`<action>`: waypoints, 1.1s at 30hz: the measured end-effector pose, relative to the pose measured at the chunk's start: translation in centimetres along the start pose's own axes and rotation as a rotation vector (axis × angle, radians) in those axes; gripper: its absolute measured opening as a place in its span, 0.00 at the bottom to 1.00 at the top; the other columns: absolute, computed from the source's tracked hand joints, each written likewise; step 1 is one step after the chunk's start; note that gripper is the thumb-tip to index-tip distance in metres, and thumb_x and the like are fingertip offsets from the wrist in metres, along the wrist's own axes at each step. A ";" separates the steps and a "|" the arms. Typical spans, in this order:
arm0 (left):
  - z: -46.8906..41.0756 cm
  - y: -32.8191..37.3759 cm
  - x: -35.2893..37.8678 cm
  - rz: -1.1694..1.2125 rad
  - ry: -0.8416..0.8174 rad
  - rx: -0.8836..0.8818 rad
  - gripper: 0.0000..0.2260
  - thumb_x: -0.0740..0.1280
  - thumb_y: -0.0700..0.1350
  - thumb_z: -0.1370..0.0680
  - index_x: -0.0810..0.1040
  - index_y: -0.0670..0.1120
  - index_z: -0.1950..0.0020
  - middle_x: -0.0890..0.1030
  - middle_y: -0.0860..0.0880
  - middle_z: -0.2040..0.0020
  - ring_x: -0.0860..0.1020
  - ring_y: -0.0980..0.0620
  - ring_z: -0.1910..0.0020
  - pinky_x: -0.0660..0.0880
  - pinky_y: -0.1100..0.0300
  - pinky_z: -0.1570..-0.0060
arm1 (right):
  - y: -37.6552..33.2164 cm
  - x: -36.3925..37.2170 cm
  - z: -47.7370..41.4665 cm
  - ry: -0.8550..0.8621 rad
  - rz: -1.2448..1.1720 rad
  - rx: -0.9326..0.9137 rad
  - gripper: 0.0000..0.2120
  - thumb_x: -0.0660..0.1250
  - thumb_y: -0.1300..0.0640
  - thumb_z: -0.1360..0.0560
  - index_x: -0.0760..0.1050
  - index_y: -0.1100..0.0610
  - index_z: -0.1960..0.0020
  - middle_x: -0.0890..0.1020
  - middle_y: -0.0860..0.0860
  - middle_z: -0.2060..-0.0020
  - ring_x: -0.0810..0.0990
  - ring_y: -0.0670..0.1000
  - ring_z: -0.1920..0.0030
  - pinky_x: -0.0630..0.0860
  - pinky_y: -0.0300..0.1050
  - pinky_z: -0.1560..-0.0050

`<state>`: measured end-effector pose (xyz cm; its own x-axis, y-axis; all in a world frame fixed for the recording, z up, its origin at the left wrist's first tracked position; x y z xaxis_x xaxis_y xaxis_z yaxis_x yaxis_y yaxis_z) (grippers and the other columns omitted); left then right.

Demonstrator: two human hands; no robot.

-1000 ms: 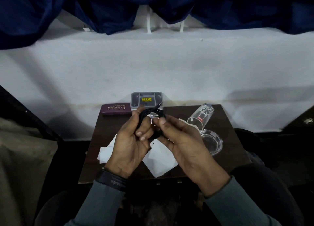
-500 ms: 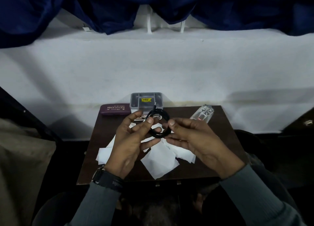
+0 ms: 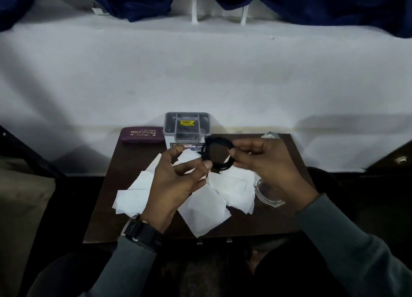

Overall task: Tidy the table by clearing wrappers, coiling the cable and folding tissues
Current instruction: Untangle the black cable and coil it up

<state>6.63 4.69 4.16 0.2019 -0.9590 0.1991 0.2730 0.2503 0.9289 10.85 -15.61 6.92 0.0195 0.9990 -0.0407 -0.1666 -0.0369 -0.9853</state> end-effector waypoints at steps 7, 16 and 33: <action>-2.2 -0.2 -1.2 -0.240 0.085 0.053 0.25 0.82 0.48 0.31 0.76 0.56 0.38 0.88 0.54 0.50 0.85 0.55 0.47 0.80 0.44 0.39 | -0.3 -3.7 -11.4 -0.038 0.413 -0.032 0.08 0.77 0.67 0.28 0.84 0.59 0.50 0.87 0.61 0.54 0.87 0.56 0.54 0.85 0.47 0.53; -4.3 0.0 -2.1 -0.420 0.151 0.161 0.16 0.79 0.48 0.27 0.81 0.52 0.42 0.88 0.55 0.50 0.84 0.61 0.48 0.81 0.50 0.40 | 2.2 1.2 -19.6 -0.264 0.970 -0.036 0.10 0.70 0.69 0.25 0.85 0.56 0.52 0.87 0.58 0.55 0.86 0.57 0.59 0.85 0.47 0.59; -4.9 0.4 -3.3 -0.526 0.197 0.175 0.11 0.77 0.46 0.25 0.82 0.50 0.44 0.85 0.56 0.50 0.81 0.62 0.47 0.75 0.65 0.45 | 0.8 -0.1 -17.7 -0.191 1.067 -0.226 0.15 0.74 0.57 0.25 0.83 0.54 0.38 0.86 0.50 0.46 0.83 0.46 0.49 0.74 0.30 0.47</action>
<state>10.65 8.57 2.32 0.2566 -0.9015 -0.3486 0.2280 -0.2941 0.9282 28.15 -16.17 3.25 -0.1829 0.4379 -0.8802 0.1767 -0.8661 -0.4676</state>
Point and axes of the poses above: each hand's wrist, its own z-axis away from the middle knuckle, its own x-axis out of the palm, y = z × x, the point moved 5 cm from there along -z, towards the middle knuckle
